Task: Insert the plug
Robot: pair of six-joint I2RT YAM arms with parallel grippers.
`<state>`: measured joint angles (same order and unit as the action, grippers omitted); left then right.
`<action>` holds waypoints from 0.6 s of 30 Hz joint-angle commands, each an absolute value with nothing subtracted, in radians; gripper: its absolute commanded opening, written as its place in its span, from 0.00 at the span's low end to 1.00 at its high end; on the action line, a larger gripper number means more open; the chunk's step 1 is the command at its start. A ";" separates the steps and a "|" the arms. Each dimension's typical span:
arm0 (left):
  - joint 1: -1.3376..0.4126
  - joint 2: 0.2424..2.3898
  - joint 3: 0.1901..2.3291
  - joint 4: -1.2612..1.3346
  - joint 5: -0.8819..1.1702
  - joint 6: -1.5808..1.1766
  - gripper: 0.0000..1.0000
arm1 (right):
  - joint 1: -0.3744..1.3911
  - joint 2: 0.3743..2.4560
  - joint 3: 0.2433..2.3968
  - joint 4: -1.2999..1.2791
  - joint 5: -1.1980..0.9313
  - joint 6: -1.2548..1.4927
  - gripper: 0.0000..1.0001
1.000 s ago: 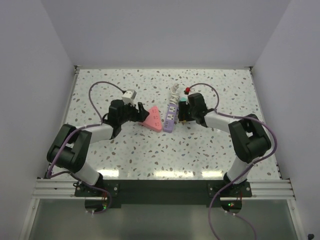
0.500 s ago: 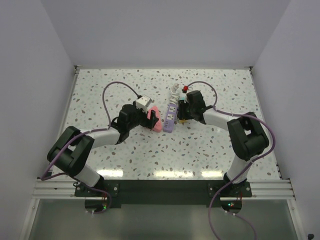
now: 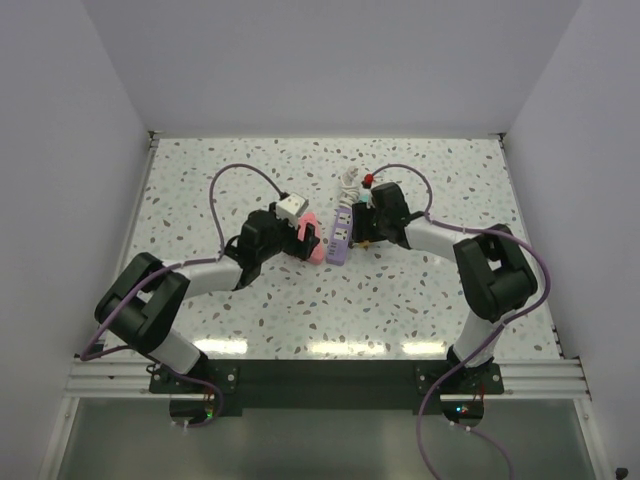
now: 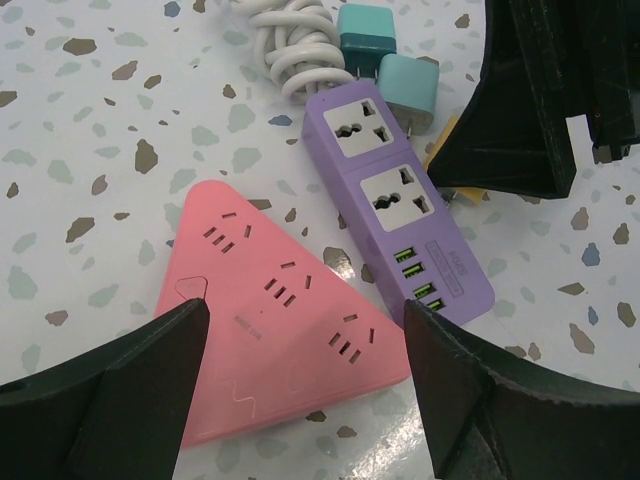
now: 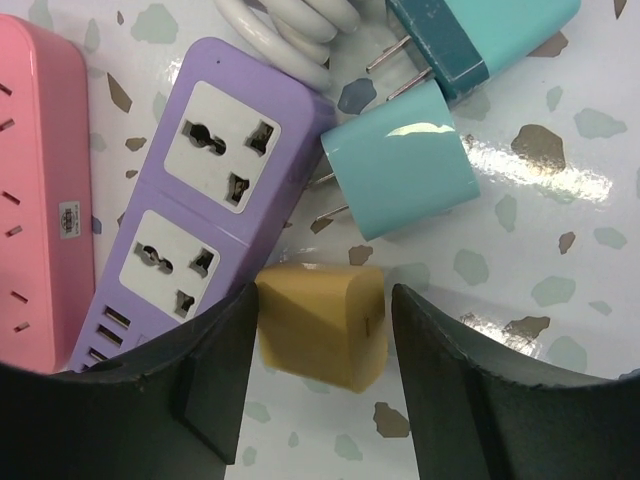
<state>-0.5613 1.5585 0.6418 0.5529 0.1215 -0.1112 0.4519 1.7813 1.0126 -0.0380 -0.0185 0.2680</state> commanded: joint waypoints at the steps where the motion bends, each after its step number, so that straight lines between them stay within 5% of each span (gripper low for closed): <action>1: -0.577 1.536 0.638 0.598 0.101 -0.083 0.84 | 0.460 1.781 1.022 -0.100 -0.009 0.249 0.58; 9: -0.586 1.523 0.638 0.594 0.087 -0.080 0.85 | 0.468 1.755 1.003 -0.103 -0.008 0.250 0.55; 18: -0.595 1.514 0.629 0.597 0.072 -0.078 0.85 | 0.466 1.727 1.002 -0.098 -0.051 0.258 0.15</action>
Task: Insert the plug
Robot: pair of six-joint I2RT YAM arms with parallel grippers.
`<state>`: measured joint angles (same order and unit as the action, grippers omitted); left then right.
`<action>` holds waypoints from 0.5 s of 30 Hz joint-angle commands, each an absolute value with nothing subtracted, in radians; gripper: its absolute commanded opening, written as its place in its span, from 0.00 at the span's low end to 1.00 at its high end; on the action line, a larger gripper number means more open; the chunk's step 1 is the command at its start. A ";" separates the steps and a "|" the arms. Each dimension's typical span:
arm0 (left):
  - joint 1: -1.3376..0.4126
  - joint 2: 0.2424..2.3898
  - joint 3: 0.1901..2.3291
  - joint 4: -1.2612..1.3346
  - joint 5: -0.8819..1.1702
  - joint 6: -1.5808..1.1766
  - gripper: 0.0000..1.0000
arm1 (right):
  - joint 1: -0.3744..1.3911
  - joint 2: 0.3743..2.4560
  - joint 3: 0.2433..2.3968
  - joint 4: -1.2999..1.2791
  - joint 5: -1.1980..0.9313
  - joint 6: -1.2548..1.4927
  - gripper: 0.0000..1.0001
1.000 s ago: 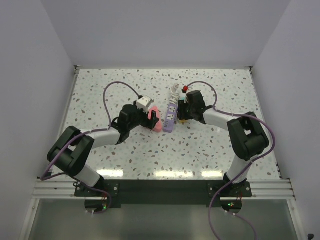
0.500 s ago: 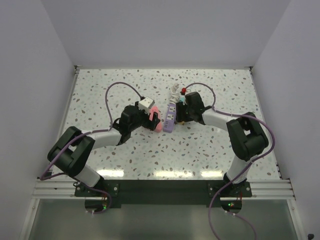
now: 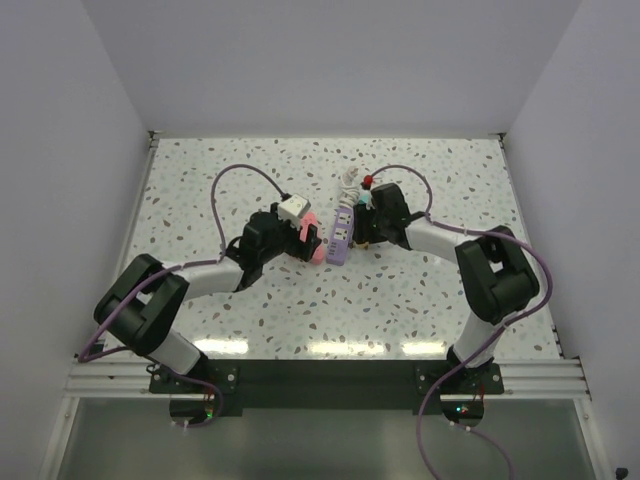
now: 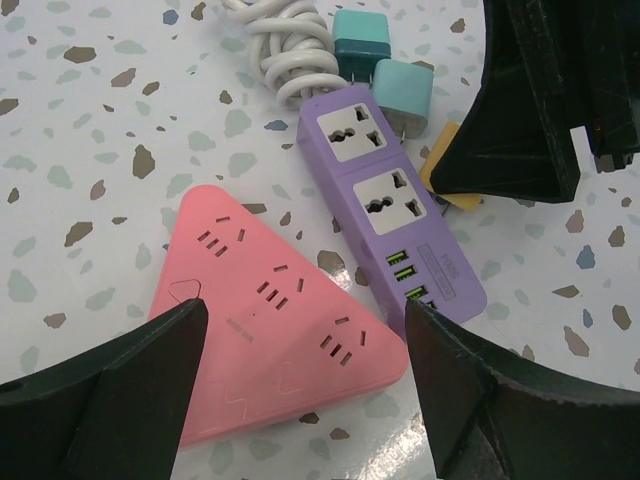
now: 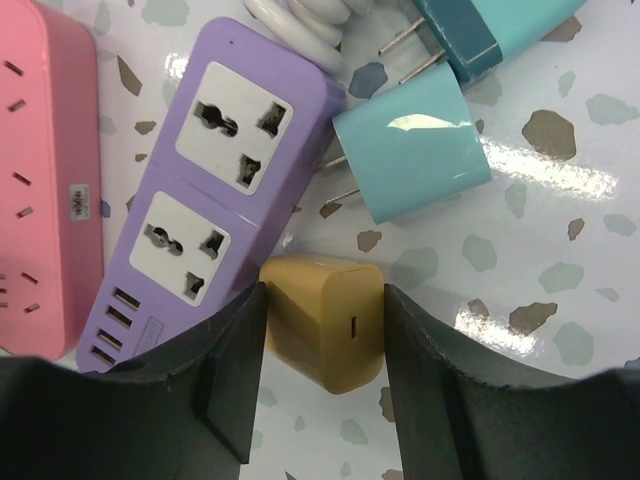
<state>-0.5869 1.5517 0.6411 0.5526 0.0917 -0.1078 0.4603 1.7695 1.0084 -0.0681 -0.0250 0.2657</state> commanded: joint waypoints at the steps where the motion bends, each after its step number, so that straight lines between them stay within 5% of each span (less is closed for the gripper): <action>1: -0.594 1.514 0.629 0.598 0.072 -0.078 0.85 | 0.466 1.723 1.002 -0.097 -0.054 0.259 0.09; 4: -0.597 1.508 0.624 0.601 0.074 -0.078 0.85 | 0.466 1.698 1.000 -0.095 -0.064 0.265 0.00; 15: -0.620 1.479 0.574 0.675 0.126 -0.051 0.86 | 0.466 1.663 1.016 -0.098 -0.083 0.275 0.00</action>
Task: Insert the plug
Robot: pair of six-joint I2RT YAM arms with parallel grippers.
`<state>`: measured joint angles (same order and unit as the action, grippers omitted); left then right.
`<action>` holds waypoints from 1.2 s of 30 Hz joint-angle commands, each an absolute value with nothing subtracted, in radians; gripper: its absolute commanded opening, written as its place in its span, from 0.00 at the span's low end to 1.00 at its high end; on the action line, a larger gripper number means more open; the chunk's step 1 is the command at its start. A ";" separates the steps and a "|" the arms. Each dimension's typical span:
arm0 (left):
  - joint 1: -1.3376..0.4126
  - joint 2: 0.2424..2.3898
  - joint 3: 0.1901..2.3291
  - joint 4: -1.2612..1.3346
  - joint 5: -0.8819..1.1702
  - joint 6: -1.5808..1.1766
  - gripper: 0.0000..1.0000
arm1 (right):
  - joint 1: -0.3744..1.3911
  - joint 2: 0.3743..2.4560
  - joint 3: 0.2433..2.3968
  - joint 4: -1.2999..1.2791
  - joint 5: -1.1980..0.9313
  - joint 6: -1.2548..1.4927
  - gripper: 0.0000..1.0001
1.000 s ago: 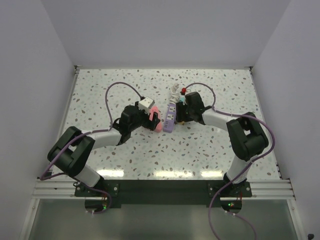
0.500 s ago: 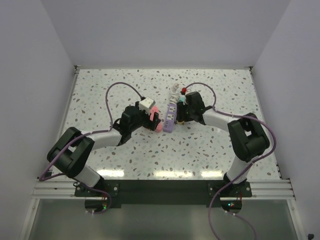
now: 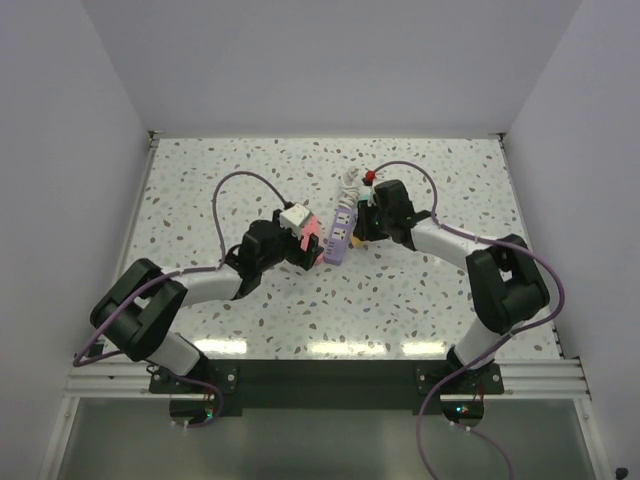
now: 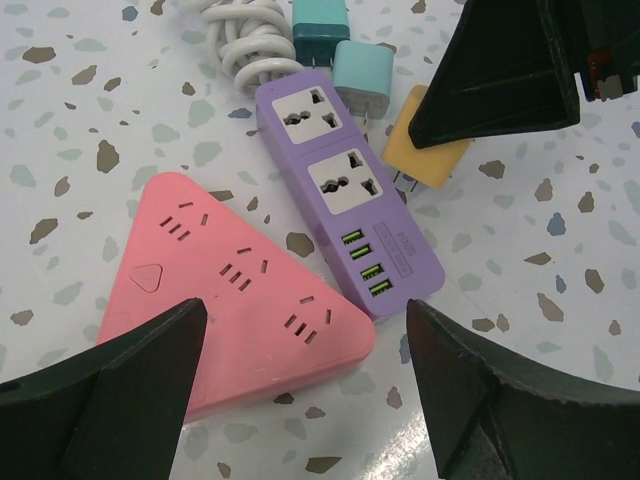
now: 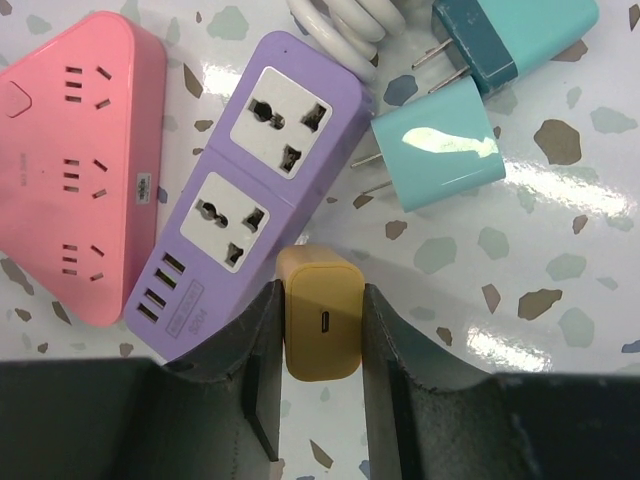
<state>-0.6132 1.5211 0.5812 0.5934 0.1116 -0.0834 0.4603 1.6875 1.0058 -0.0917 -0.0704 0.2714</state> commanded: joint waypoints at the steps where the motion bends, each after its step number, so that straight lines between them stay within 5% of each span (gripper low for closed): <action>1: -0.621 1.476 0.571 0.681 0.126 -0.051 0.86 | 0.465 1.661 1.012 -0.097 -0.083 0.278 0.00; 9: -0.644 1.385 0.506 0.753 0.147 -0.037 0.88 | 0.466 1.545 1.063 -0.132 -0.098 0.291 0.00; 22: -0.637 1.313 0.500 0.581 -0.388 -0.222 0.95 | 0.523 1.575 1.189 -0.118 -0.146 0.301 0.00; 36: -0.502 1.348 0.388 0.702 -0.213 -0.334 0.97 | 0.607 1.805 1.379 -0.146 -0.085 0.305 0.00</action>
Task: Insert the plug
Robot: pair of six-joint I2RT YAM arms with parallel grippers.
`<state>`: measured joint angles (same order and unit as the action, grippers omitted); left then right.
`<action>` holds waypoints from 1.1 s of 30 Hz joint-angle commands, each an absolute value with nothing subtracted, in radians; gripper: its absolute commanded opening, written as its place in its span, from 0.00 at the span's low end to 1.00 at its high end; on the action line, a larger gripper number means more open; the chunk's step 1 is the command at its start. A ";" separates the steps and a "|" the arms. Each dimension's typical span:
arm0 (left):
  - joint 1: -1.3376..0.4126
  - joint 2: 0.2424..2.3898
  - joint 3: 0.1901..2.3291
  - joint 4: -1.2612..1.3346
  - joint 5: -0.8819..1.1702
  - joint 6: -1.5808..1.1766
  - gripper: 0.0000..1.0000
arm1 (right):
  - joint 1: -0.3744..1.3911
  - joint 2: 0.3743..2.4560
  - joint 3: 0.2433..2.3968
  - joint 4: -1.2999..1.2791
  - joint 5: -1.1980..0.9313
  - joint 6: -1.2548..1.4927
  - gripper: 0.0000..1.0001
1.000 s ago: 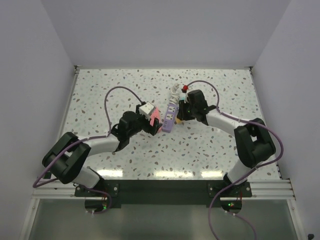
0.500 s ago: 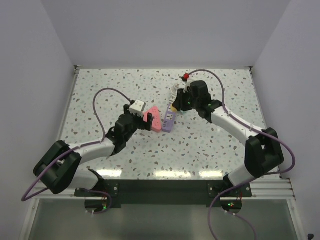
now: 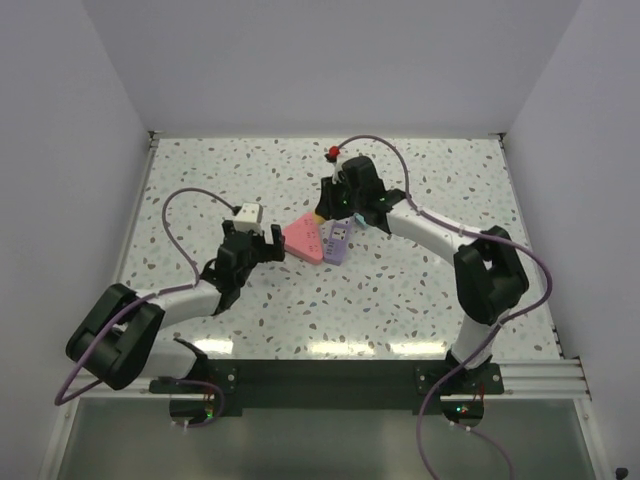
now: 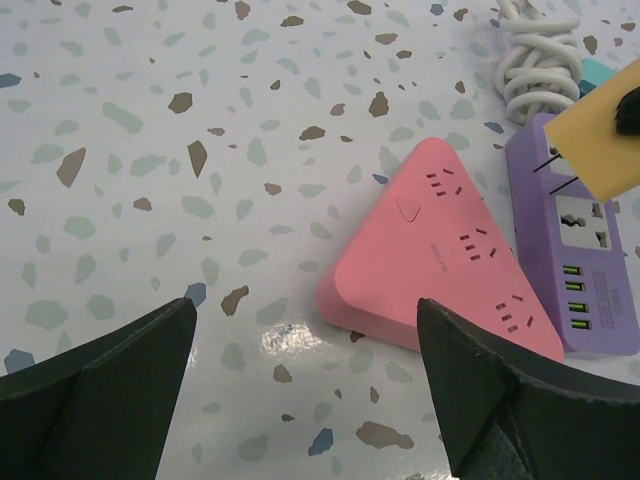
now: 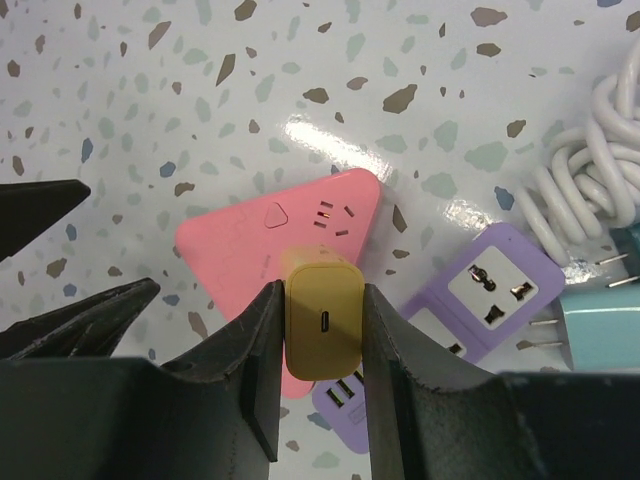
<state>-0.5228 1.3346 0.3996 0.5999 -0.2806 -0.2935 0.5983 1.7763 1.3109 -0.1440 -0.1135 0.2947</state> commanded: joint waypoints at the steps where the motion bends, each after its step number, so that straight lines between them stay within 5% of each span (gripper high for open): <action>1: -0.500 1.354 0.388 0.710 -0.197 -0.334 0.97 | 0.612 1.816 1.394 -0.150 -0.080 0.305 0.00; 33: -0.491 1.540 0.446 0.822 -0.150 -0.330 0.96 | 0.652 2.016 1.542 -0.202 0.012 0.339 0.00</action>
